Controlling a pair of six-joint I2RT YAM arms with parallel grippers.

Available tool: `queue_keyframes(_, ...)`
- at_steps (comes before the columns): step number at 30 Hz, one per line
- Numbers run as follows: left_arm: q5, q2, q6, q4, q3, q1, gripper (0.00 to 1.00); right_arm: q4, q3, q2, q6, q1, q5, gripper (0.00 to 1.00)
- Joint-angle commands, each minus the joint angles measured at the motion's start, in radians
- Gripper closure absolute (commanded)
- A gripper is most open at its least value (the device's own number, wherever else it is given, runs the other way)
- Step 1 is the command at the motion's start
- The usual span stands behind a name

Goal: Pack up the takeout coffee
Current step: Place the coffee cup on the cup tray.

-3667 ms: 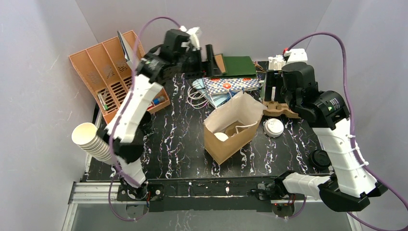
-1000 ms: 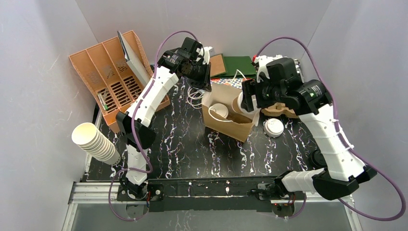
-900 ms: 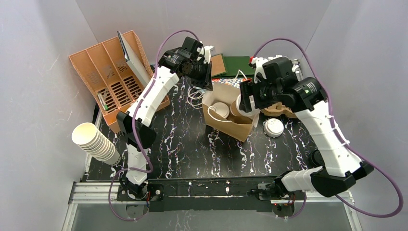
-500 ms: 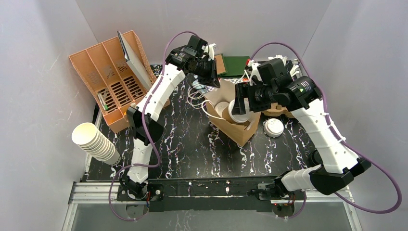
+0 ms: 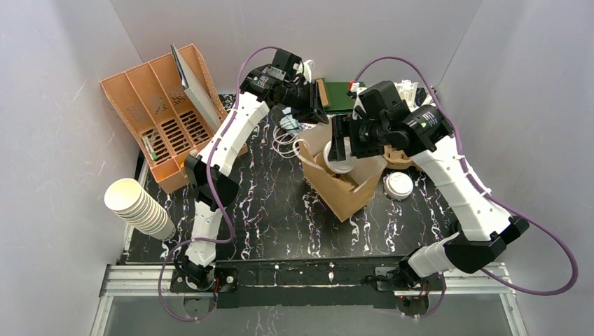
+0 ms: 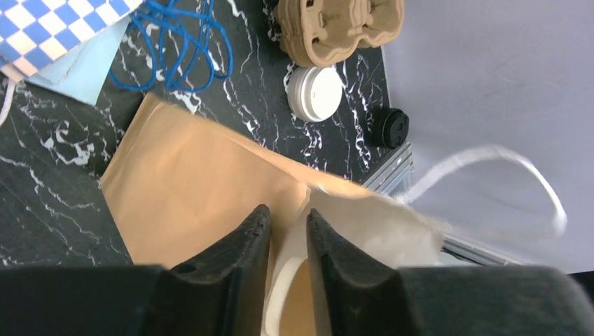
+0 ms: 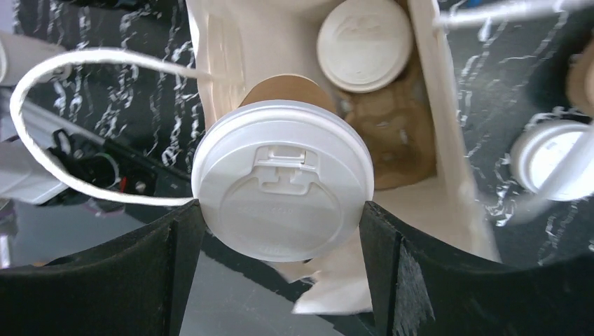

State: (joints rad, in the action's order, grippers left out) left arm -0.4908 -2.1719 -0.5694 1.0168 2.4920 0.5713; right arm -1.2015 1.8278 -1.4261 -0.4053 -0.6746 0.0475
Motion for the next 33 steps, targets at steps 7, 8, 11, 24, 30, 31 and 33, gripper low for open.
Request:
queue_keyframes(7,0.051,0.184,0.119,-0.153,-0.082,-0.018,0.28,-0.085,0.064,0.030,0.060,0.001,-0.216,0.64)
queue_keyframes(8,0.063,0.204,0.138,-0.145,-0.103,-0.021,0.26,-0.086,0.064,0.030,0.071,0.001,-0.218,0.64)
queue_keyframes(11,0.108,0.233,0.206,-0.052,-0.136,-0.022,0.26,-0.082,0.058,0.035,0.103,0.001,-0.215,0.64)
queue_keyframes(24,0.259,0.238,0.386,0.012,-0.249,0.064,0.25,-0.031,0.010,0.044,0.201,0.001,-0.149,0.64)
queue_keyframes(30,0.314,0.180,0.451,-0.018,-0.203,0.064,0.38,-0.029,-0.003,0.042,0.208,0.000,-0.138,0.65)
queue_keyframes(31,0.305,0.174,0.469,-0.028,-0.211,0.064,0.44,-0.028,-0.012,0.044,0.213,0.001,-0.133,0.65)
queue_keyframes(33,0.283,0.176,0.512,-0.056,-0.249,0.066,0.54,-0.033,-0.030,0.049,0.216,0.000,-0.132,0.65)
